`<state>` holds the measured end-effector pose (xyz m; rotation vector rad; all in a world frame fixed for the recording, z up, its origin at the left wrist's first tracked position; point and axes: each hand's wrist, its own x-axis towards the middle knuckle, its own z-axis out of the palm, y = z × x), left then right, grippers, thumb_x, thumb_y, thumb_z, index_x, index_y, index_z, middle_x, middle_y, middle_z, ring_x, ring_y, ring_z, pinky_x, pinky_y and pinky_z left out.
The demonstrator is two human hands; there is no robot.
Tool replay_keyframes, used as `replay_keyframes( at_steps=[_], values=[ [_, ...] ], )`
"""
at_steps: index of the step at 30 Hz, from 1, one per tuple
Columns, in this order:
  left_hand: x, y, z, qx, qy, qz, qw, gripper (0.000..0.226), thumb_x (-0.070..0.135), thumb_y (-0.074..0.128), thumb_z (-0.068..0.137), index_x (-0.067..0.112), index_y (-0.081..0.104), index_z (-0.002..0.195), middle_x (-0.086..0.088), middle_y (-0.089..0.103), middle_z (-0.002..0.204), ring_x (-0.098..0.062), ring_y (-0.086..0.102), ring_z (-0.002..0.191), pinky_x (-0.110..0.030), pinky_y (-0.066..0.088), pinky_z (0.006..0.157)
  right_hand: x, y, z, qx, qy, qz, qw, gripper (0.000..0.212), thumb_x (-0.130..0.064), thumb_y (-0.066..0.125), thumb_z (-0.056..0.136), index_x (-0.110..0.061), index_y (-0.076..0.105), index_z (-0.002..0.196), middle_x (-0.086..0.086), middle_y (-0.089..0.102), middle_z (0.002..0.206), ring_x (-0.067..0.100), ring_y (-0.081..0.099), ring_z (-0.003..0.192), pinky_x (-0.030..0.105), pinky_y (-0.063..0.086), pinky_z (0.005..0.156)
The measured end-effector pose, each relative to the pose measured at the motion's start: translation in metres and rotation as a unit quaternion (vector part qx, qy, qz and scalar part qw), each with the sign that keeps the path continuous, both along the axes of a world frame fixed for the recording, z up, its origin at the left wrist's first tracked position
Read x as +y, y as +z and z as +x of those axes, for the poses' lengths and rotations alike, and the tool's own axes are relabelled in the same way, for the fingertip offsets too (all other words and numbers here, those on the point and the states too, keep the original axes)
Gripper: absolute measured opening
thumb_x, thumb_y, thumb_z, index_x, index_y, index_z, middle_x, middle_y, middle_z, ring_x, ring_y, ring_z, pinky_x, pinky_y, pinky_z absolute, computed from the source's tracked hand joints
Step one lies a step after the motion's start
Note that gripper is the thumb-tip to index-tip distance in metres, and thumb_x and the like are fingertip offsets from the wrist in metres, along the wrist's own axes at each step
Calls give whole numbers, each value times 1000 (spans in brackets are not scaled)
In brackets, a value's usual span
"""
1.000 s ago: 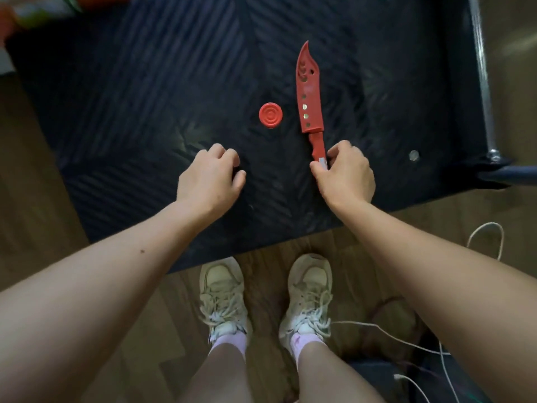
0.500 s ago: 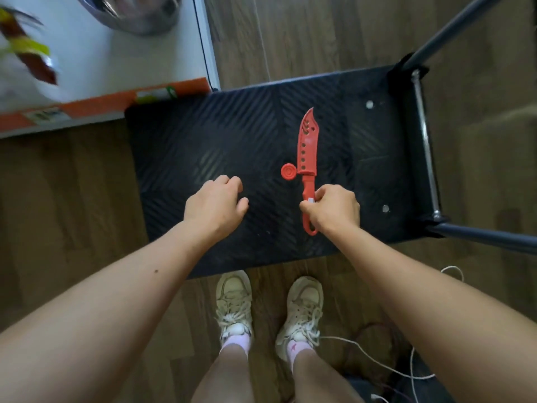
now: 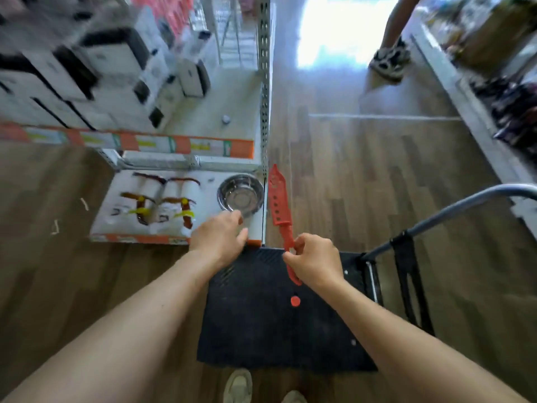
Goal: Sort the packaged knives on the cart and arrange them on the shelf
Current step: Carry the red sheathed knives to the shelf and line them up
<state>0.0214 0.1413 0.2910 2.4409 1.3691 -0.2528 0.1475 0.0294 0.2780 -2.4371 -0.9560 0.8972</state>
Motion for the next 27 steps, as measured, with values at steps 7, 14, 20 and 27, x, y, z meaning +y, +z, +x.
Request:
replay_keyframes(
  at_steps=[7, 14, 20, 27],
  values=[
    [10, 124, -22, -29, 35, 64, 997, 34, 37, 45, 94, 14, 55, 118, -7, 61, 120, -27, 57, 109, -36, 49, 84, 23, 128, -12, -17, 27, 74, 997, 17, -30, 61, 81, -16, 69, 87, 3, 71, 92, 22, 65, 88, 27, 48, 70],
    [14, 212, -40, -55, 61, 98, 992, 33, 37, 43, 96, 14, 56, 116, -8, 60, 118, -28, 57, 106, -34, 48, 81, 44, 205, -21, -20, 69, 122, 990, 15, -27, 67, 78, -13, 69, 77, 7, 71, 86, 24, 67, 84, 35, 56, 74],
    [46, 247, -53, -68, 74, 138, 985, 32, 36, 43, 96, 13, 55, 113, -10, 60, 116, -29, 58, 104, -35, 48, 81, 92, 244, -31, -44, 86, 144, 985, 19, -28, 70, 77, -11, 74, 85, 10, 72, 90, 26, 68, 86, 37, 57, 78],
    [140, 262, -63, -55, 33, 153, 986, 31, 34, 40, 97, 13, 55, 115, -8, 60, 117, -27, 58, 104, -31, 41, 69, 171, 255, -46, -70, 70, 144, 985, 18, -29, 70, 77, -11, 71, 80, 8, 69, 86, 24, 66, 83, 33, 55, 76]
  ],
)
